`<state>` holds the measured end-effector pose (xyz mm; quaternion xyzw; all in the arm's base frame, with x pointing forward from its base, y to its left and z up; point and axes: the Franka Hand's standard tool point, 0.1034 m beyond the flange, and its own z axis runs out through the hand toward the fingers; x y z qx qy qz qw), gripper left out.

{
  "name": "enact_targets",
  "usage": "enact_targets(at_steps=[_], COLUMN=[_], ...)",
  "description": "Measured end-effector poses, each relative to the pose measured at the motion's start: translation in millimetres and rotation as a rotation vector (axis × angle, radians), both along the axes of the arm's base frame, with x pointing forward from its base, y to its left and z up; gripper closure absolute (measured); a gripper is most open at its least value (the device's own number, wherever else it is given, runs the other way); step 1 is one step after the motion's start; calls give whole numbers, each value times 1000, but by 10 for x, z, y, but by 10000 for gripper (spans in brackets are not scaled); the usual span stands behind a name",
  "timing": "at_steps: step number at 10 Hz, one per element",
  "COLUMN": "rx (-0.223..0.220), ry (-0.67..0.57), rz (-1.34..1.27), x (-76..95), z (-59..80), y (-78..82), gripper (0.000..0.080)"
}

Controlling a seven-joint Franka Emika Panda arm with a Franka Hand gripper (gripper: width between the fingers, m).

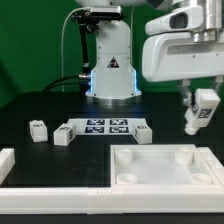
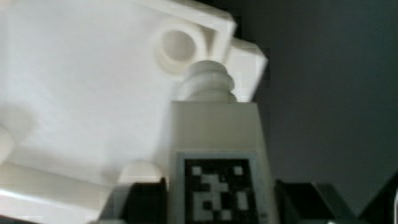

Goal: Assemble one leg

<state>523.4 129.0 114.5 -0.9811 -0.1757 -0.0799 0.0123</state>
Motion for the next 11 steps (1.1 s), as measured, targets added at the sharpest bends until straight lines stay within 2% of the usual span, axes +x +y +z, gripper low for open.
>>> enact_targets(at_steps=[1, 2, 3, 4, 6, 8, 11], rx=[8, 49, 70, 66, 66, 66, 59], ry=[-31, -171, -250, -233, -238, -244, -284], rz=[-5, 7, 13, 11, 19, 25, 67], x=[124, 311, 378, 422, 585, 646, 707], z=[-12, -7, -34, -62, -3, 17, -145], y=[-31, -5, -14, -15, 32, 60, -54], gripper=[508, 508, 508, 508, 508, 508, 508])
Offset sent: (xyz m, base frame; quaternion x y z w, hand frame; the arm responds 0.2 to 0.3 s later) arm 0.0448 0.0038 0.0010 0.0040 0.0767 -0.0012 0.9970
